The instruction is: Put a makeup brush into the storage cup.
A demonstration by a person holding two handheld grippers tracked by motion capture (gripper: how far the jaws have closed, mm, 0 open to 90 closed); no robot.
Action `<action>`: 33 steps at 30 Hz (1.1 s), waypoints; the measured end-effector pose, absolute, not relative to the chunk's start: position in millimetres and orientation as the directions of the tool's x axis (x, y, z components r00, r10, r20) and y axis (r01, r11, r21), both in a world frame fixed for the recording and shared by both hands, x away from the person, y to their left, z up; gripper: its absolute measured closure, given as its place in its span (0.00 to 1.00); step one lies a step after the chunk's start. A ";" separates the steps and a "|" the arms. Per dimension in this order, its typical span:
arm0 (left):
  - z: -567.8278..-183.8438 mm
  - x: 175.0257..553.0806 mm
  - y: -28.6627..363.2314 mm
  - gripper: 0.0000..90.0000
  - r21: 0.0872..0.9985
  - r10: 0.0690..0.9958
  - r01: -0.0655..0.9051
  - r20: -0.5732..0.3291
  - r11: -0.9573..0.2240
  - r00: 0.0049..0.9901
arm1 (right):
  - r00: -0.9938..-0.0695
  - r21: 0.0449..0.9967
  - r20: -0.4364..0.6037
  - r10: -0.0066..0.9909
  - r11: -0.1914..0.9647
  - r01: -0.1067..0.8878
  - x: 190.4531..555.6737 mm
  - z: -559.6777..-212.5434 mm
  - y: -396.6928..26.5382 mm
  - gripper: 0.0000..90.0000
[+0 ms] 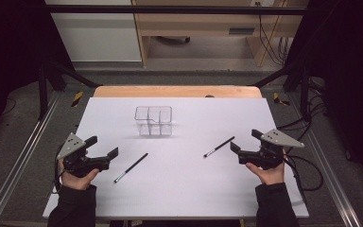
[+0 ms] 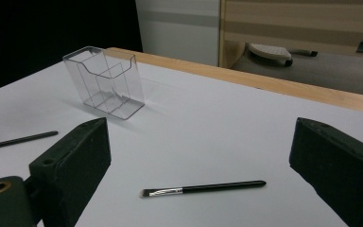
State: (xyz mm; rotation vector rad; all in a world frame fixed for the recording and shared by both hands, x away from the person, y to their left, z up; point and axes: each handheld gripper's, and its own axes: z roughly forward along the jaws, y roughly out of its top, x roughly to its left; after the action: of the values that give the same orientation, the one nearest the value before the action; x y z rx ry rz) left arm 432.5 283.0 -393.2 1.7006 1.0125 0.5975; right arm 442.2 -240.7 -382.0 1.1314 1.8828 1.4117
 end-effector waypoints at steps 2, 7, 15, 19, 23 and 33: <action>-393.0 432.3 282.4 0.06 0.932 0.848 0.340 -0.076 -0.126 0.524 | -0.514 0.946 0.074 0.855 0.103 0.307 441.7 -381.5 -241.6 0.07; -391.4 431.9 280.4 0.06 0.926 0.843 0.350 -0.074 -0.139 0.532 | -0.503 0.942 0.072 0.862 0.107 0.317 439.7 -380.2 -243.1 0.07; -391.0 432.5 274.7 0.07 0.913 0.834 0.365 -0.055 -0.180 0.550 | -0.503 0.936 0.059 0.862 0.128 0.329 438.9 -381.4 -238.8 0.07; -393.8 434.4 270.0 0.07 0.903 0.829 0.378 -0.047 -0.204 0.558 | -0.510 0.934 0.053 0.858 0.138 0.329 438.2 -381.0 -234.5 0.07; -396.3 435.9 266.8 0.07 0.892 0.822 0.390 -0.039 -0.228 0.569 | -0.519 0.936 0.057 0.853 0.136 0.326 437.0 -379.7 -231.6 0.07; -408.4 442.9 257.4 0.09 0.842 0.809 0.447 -0.021 -0.303 0.587 | -0.533 0.931 0.055 0.844 0.150 0.333 435.7 -380.3 -225.2 0.07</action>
State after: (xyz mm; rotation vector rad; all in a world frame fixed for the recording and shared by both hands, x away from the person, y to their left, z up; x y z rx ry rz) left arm 442.9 257.4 -408.4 1.9430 1.0043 0.5232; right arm 435.7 -225.2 -380.3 1.1194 1.9438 1.3749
